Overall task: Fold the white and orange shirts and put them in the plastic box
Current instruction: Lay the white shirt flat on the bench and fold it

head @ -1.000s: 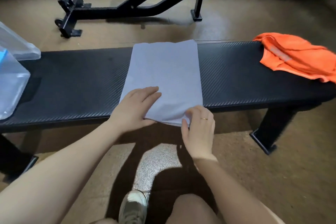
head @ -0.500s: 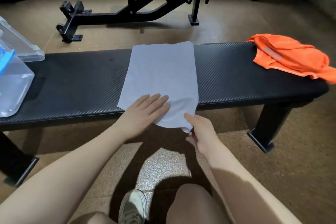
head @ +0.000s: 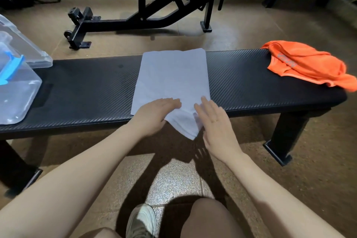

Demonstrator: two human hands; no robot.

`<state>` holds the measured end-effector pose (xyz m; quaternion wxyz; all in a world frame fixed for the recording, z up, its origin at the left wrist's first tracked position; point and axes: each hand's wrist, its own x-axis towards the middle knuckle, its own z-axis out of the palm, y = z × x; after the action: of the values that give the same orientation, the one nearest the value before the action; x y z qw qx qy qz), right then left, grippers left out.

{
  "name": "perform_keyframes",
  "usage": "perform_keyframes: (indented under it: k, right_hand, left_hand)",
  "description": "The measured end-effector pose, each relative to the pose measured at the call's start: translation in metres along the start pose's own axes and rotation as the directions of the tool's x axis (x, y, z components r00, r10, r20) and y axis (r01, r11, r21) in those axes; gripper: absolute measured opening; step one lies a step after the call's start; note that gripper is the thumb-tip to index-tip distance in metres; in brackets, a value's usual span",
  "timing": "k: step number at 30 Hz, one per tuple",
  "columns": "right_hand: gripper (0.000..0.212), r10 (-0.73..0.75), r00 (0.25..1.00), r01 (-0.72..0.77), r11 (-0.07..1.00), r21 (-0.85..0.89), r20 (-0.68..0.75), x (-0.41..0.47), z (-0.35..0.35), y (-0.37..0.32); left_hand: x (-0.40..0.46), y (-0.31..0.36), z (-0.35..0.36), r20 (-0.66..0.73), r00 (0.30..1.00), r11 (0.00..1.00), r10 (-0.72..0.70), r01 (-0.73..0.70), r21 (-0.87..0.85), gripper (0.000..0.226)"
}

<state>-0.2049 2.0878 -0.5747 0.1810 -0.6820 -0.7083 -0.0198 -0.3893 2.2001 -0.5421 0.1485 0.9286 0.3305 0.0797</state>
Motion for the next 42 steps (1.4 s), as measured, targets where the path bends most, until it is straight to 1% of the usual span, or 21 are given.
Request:
perform_keyframes:
  k: [1, 2, 5, 7, 9, 11, 12, 13, 15, 16, 18, 20, 23, 26, 30, 33, 37, 39, 40, 41, 42]
  right_hand:
    - [0.087, -0.038, 0.999, 0.039, 0.994, -0.107, 0.008, 0.005, 0.006, 0.001]
    - [0.086, -0.052, 0.999, 0.052, 0.986, -0.161, 0.004, 0.01, 0.011, 0.001]
    - [0.066, -0.084, 0.996, 0.077, 0.975, -0.207, -0.024, 0.021, 0.022, 0.006]
    - [0.052, -0.104, 0.994, 0.096, 0.976, -0.196, -0.032, 0.029, 0.024, 0.01]
    - [0.045, -0.119, 0.993, 0.117, 0.977, -0.179, -0.005, 0.035, 0.025, 0.013]
    - [0.053, -0.134, 0.991, 0.134, 0.98, -0.144, 0.009, 0.036, 0.024, 0.017]
    - [0.055, -0.119, 0.993, 0.12, 0.992, -0.048, 0.024, 0.035, 0.02, 0.016]
    - [0.049, -0.081, 0.996, 0.078, 0.993, 0.087, 0.034, 0.034, 0.012, 0.014]
    - [0.028, 0.047, 0.996, -0.074, 0.916, 0.395, 0.076, 0.032, -0.008, 0.009]
    - [0.027, 0.108, 0.99, -0.14, 0.848, 0.512, 0.093, 0.031, -0.017, 0.008]
    - [0.042, 0.213, 0.973, -0.219, 0.723, 0.655, 0.091, 0.028, -0.032, 0.009]
    - [0.045, 0.265, 0.961, -0.242, 0.681, 0.692, 0.075, 0.023, -0.042, 0.011]
    - [0.039, 0.332, 0.941, -0.272, 0.635, 0.723, 0.063, 0.018, -0.055, 0.008]
    - [0.038, 0.373, 0.922, -0.316, 0.575, 0.755, 0.102, 0.015, -0.065, 0.0]
    - [0.036, 0.467, 0.871, -0.402, 0.495, 0.77, 0.154, 0.036, -0.061, 0.001]
    - [0.038, 0.544, 0.82, -0.448, 0.416, 0.791, 0.178, 0.069, -0.054, 0.006]
    - [0.044, 0.617, 0.749, -0.494, 0.279, 0.823, 0.24, 0.118, -0.051, 0.019]
    - [0.044, 0.635, 0.724, -0.51, 0.229, 0.829, 0.27, 0.141, -0.047, 0.025]
    - [0.043, 0.648, 0.714, -0.522, 0.237, 0.819, 0.267, 0.151, -0.043, 0.028]
    - [0.043, 0.657, 0.712, -0.535, 0.279, 0.798, 0.248, 0.16, -0.037, 0.031]
    - [0.042, 0.652, 0.723, -0.558, 0.357, 0.749, 0.227, 0.167, -0.029, 0.035]
  left_hand:
    - [0.002, 0.001, -0.003, 0.029, 0.999, 0.999, -0.037, 0.038, -0.026, 0.058]
    - [0.003, 0.001, -0.007, 0.04, 0.998, 0.997, -0.056, 0.058, -0.047, 0.053]
    - [0.002, -0.004, -0.012, 0.021, 0.998, 0.996, -0.054, 0.055, -0.065, 0.039]
    - [-0.004, -0.013, -0.01, -0.038, 0.999, 0.999, -0.026, 0.026, -0.02, 0.036]
    - [-0.014, -0.025, -0.009, -0.108, 0.992, 0.998, -0.063, 0.064, 0.009, 0.036]
    - [-0.023, -0.034, -0.011, -0.148, 0.98, 0.991, -0.136, 0.137, -0.006, 0.035]
    - [-0.026, -0.037, -0.014, -0.16, 0.974, 0.987, -0.158, 0.158, -0.012, 0.035]
    - [-0.028, -0.039, -0.017, -0.164, 0.971, 0.985, -0.172, 0.173, -0.011, 0.036]
    - [-0.03, -0.036, -0.025, -0.128, 0.97, 0.979, -0.205, 0.206, -0.009, 0.035]
    - [-0.03, -0.034, -0.03, -0.094, 0.97, 0.974, -0.226, 0.225, -0.019, 0.032]
    - [-0.033, -0.026, -0.04, -0.03, 0.964, 0.961, -0.264, 0.261, -0.088, 0.021]
    - [-0.039, -0.016, -0.051, 0.0, 0.963, 0.944, -0.27, 0.265, -0.195, 0.015]
    - [-0.048, 0.003, -0.064, -0.006, 0.955, 0.908, -0.297, 0.28, -0.312, 0.013]
    - [-0.051, 0.015, -0.071, 0.0, 0.947, 0.892, -0.322, 0.303, -0.334, 0.017]
    - [-0.034, 0.011, -0.074, -0.055, 0.922, 0.852, -0.383, 0.33, -0.405, 0.009]
    - [-0.011, -0.001, -0.075, -0.093, 0.878, 0.778, -0.469, 0.361, -0.515, 0.011]
    - [0.022, -0.026, -0.081, -0.008, 0.846, 0.629, -0.533, 0.39, -0.672, 0.013]
    - [0.04, -0.041, -0.085, -0.006, 0.834, 0.618, -0.551, 0.403, -0.675, 0.016]
    - [0.05, -0.048, -0.086, -0.011, 0.828, 0.618, -0.56, 0.41, -0.671, 0.016]
    - [0.059, -0.054, -0.085, -0.013, 0.819, 0.614, -0.573, 0.419, -0.669, 0.015]
    - [0.066, -0.06, -0.082, -0.009, 0.809, 0.609, -0.587, 0.435, -0.663, 0.015]
